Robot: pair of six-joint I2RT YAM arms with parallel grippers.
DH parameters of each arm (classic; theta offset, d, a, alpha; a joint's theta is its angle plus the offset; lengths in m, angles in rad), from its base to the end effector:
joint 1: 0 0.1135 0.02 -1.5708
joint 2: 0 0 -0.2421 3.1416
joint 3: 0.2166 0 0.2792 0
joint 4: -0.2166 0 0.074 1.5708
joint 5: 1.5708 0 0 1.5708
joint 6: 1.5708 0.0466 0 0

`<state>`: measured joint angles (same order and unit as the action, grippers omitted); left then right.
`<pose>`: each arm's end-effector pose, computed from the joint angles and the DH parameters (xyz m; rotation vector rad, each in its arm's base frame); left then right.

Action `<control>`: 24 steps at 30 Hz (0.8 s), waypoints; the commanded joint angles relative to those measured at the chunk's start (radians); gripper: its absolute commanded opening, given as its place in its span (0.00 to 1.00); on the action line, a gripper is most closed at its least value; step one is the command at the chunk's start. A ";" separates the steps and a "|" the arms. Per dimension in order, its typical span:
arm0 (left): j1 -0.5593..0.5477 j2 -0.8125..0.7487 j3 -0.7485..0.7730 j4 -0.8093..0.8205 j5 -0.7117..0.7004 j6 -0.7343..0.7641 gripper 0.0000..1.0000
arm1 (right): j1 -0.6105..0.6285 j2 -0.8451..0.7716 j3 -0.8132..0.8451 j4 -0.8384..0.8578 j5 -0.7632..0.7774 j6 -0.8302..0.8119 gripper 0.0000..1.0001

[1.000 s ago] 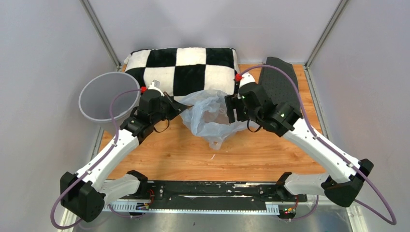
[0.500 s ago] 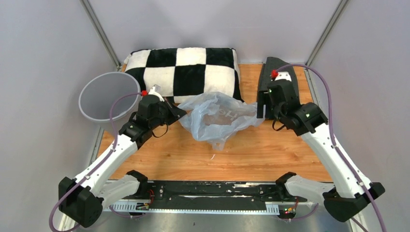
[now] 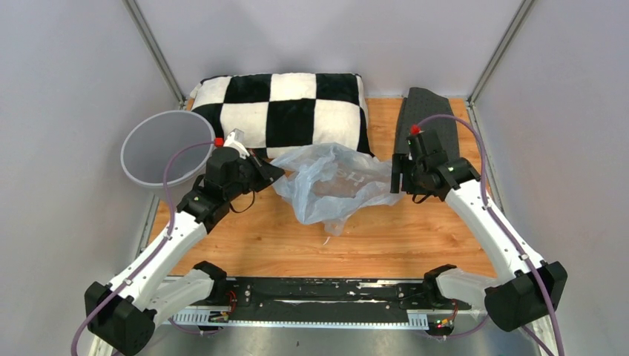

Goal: Put the trash bags into the trash bin

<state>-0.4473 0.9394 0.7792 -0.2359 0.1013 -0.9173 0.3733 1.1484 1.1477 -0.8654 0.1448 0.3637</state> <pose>0.2386 -0.1197 0.2782 -0.4201 2.0590 -0.9643 0.2550 0.0927 0.3026 0.0532 2.4303 0.1574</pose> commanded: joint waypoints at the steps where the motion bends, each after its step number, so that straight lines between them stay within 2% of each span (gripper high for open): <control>1: 0.004 -0.014 0.008 -0.026 0.011 0.026 0.00 | -0.038 -0.027 -0.094 0.086 -0.063 0.032 0.74; 9: 0.004 -0.024 0.014 -0.039 0.015 0.036 0.00 | -0.096 -0.072 -0.232 0.270 -0.111 0.075 0.68; 12: 0.004 -0.025 0.022 -0.048 0.018 0.040 0.00 | -0.118 -0.071 -0.236 0.281 -0.097 0.072 0.60; 15: 0.004 -0.018 0.040 -0.054 0.020 0.046 0.00 | -0.121 -0.074 -0.216 0.279 -0.059 0.052 0.35; 17: 0.004 0.007 0.076 -0.044 0.021 0.043 0.00 | -0.122 -0.061 -0.160 0.277 -0.060 0.029 0.05; 18: 0.004 0.034 0.121 -0.030 0.023 0.038 0.00 | -0.122 -0.045 -0.103 0.268 -0.066 0.014 0.01; 20: 0.003 0.136 0.296 -0.011 0.072 0.042 0.00 | -0.120 0.014 0.101 0.228 -0.093 -0.025 0.00; 22: -0.018 0.286 0.586 -0.035 0.134 0.057 0.00 | -0.110 0.088 0.430 0.161 -0.121 -0.068 0.00; 24: -0.085 0.463 0.980 -0.149 0.128 0.134 0.00 | -0.079 0.158 0.862 0.096 -0.129 -0.120 0.00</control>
<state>-0.4580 1.1889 1.2278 -0.3527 0.1604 -0.8822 0.2665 1.2446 1.3922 -0.7147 0.0441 0.3542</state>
